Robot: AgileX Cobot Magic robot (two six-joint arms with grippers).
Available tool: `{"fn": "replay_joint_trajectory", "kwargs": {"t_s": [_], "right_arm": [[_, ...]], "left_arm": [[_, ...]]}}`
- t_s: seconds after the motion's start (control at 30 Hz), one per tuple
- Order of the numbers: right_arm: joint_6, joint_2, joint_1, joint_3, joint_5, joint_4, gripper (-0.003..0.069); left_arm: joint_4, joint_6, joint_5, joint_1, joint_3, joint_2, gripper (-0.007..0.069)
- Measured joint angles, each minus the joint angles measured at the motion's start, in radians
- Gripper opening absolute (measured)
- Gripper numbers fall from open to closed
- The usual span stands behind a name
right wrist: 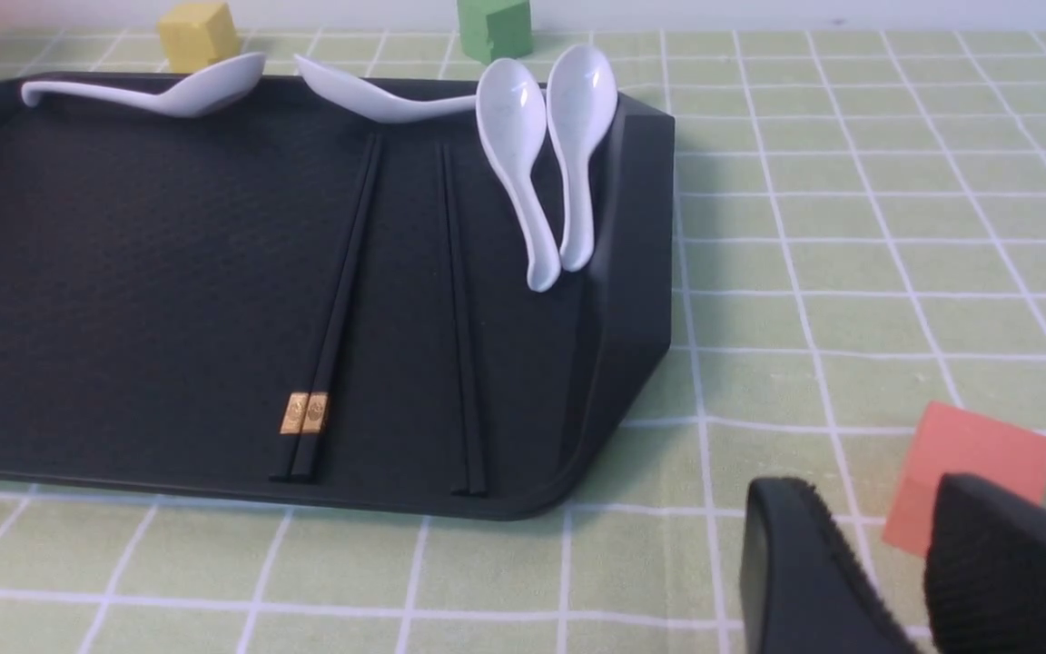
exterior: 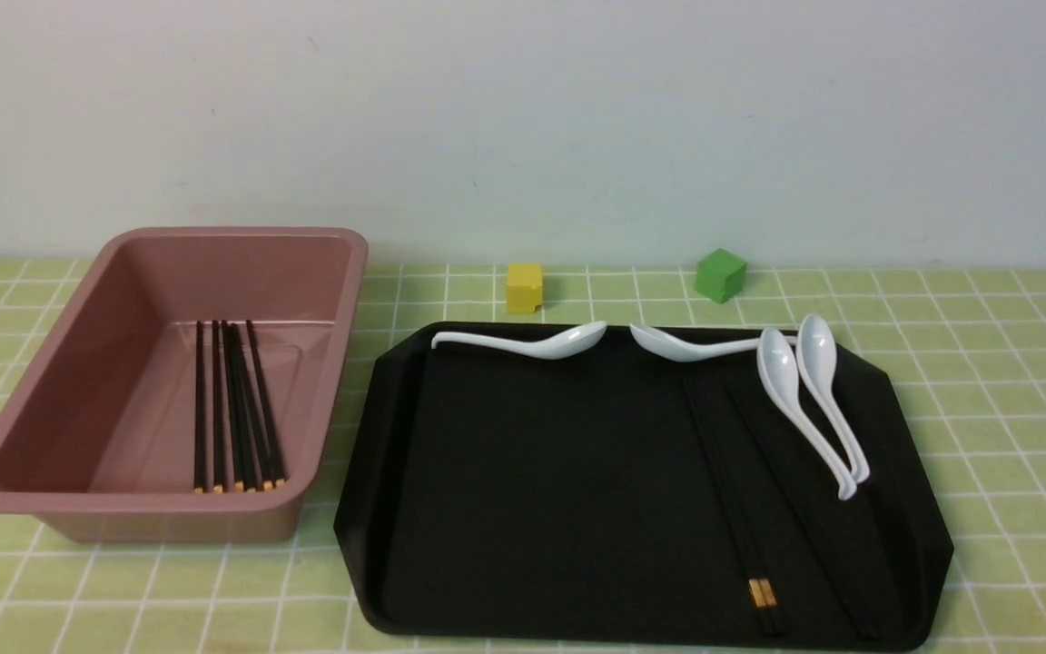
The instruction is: On green tablecloth take chopsticks from black tray and put them in box.
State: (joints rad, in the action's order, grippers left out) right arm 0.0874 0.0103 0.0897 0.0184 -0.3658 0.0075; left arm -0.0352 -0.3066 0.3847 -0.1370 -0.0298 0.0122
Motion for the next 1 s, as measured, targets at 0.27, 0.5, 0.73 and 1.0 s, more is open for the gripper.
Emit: {"fn": "replay_joint_trajectory", "kwargs": {"t_s": [0.27, 0.5, 0.73, 1.0], "right_arm": [[0.000, 0.000, 0.000, 0.000, 0.000, 0.000, 0.0240], [0.000, 0.000, 0.000, 0.000, 0.000, 0.000, 0.0240], [0.000, 0.000, 0.000, 0.000, 0.000, 0.000, 0.0240], [0.000, 0.000, 0.000, 0.000, 0.000, 0.000, 0.0240]], "left_arm": [[-0.021, 0.000, 0.000, 0.085, 0.000, 0.000, 0.0002], [-0.023, 0.000, 0.000, 0.048, 0.000, 0.000, 0.0008], [-0.023, 0.000, 0.000, 0.002, 0.000, 0.000, 0.0013], [-0.023, 0.000, 0.000, 0.002, 0.000, 0.000, 0.0022]]}}
